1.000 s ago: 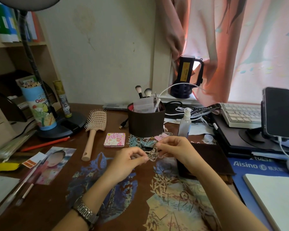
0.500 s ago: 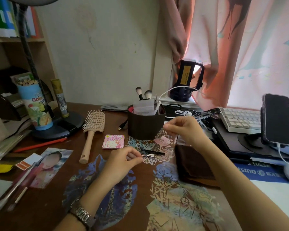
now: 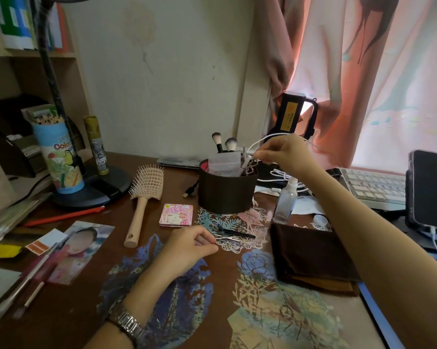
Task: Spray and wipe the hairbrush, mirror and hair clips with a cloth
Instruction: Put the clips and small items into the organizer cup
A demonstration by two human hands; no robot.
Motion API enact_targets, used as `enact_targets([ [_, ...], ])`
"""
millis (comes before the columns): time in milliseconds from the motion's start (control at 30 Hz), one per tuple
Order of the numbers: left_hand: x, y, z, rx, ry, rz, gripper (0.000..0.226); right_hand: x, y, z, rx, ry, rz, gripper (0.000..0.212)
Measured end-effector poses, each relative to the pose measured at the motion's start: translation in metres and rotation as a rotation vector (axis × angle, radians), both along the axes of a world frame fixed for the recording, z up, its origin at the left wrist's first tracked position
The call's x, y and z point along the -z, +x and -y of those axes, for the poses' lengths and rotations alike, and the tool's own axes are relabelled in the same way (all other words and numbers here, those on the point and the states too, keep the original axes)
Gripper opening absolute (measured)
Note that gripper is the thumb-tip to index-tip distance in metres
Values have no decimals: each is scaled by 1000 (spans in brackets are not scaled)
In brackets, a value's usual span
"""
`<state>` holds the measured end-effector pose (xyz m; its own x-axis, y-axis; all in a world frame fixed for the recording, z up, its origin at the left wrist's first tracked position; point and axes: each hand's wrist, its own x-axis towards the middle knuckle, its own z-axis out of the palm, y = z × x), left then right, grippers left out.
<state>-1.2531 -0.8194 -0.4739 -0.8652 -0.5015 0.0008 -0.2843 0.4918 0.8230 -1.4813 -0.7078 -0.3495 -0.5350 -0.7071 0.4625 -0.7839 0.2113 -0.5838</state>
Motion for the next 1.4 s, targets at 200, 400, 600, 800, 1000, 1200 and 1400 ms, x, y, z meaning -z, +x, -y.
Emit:
enact_targets([
  [200, 0, 1, 1, 11, 17, 10, 12, 7, -2, 12, -27, 90, -33, 14],
  [400, -1, 1, 1, 14, 28, 22, 13, 19, -2, 14, -108, 178, -101, 11],
  [600, -1, 0, 1, 9, 28, 34, 14, 25, -4, 15, -123, 205, -109, 9],
  [800, -1, 0, 1, 4, 24, 34, 15, 28, -6, 18, -114, 277, -160, 13],
  [1000, -1, 1, 2, 7, 22, 34, 15, 32, -7, 17, -91, 294, -161, 20],
  [1200, -1, 1, 2, -4, -7, 21, 15, 26, 12, 6, -62, 131, -174, 27],
  [1400, 0, 2, 5, -38, -5, 2, 10, 46, 60, -4, -248, 344, -48, 15],
])
